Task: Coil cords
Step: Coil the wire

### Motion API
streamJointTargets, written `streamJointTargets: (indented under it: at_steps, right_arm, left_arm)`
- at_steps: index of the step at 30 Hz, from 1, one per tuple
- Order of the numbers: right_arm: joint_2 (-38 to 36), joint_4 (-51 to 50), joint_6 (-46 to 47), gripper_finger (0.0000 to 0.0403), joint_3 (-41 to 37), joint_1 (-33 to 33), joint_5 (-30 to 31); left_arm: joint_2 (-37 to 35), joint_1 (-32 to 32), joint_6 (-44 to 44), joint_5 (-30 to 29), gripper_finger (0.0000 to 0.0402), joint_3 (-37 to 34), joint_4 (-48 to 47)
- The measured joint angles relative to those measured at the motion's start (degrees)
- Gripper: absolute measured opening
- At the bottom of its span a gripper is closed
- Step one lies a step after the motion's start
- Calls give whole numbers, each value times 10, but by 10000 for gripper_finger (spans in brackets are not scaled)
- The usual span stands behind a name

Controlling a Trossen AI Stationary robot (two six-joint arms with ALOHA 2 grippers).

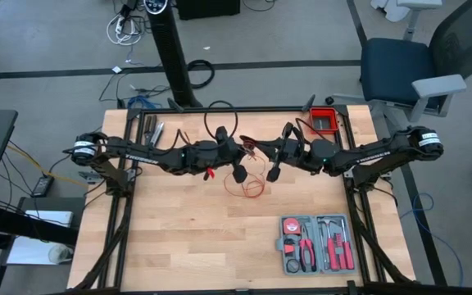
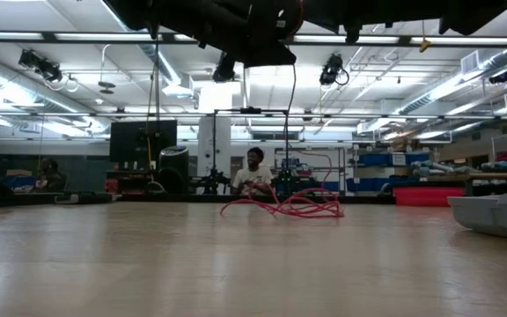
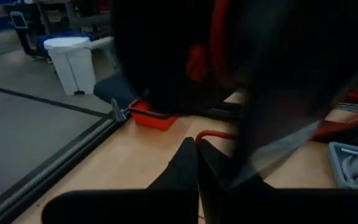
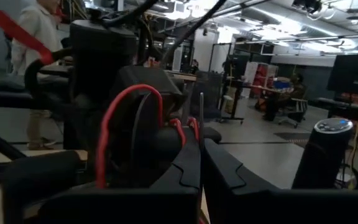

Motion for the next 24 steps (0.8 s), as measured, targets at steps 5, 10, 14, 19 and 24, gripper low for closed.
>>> streamJointTargets:
  at_steps: [5, 10, 14, 19, 24]
  right_arm:
    - [-1, 2, 7, 0, 0, 10, 3]
    - [-2, -5, 28, 0, 0, 10, 4]
    - [-2, -5, 29, 0, 0, 10, 7]
    - [-2, -11, 17, 0, 0, 15, 6]
    - [-2, -17, 11, 0, 1, 15, 7]
  left_arm:
    - [0, 0, 26, 2, 0, 0, 11]
    - [0, 0, 46, 3, 0, -1, 23]
    - [0, -3, 53, 5, 0, -1, 23]
    - [-3, -3, 68, -7, 0, -1, 17]
    - [-10, -3, 68, -35, 0, -1, 16]
